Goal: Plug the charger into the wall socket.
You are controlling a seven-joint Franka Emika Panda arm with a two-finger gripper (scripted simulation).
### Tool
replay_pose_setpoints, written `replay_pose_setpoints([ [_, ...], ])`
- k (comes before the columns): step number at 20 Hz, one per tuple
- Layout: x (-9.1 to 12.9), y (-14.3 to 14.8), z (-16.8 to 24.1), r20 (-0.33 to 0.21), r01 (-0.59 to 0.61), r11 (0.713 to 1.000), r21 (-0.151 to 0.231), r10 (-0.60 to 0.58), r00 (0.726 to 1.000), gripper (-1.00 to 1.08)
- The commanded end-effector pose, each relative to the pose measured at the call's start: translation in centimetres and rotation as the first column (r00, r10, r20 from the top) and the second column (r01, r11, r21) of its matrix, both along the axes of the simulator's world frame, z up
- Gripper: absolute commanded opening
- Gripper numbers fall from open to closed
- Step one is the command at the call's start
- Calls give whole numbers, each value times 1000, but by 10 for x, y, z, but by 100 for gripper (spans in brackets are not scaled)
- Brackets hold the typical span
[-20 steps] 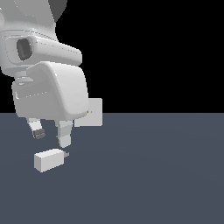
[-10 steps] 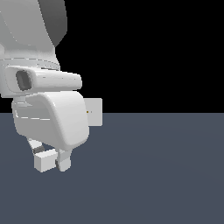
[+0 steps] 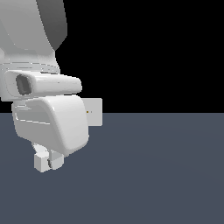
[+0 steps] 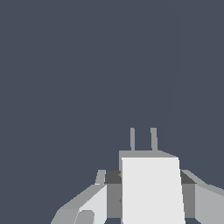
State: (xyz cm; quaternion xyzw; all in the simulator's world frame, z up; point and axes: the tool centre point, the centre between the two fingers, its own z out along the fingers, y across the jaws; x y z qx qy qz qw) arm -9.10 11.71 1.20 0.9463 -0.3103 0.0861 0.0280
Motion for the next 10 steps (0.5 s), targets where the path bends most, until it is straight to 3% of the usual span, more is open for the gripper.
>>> replay_pose_setpoints([
  [1, 0, 0, 0, 0, 0, 1000, 0, 0, 1000, -100],
  [10, 2, -3, 2, 1, -21, 1000, 0, 21, 1000, -100],
])
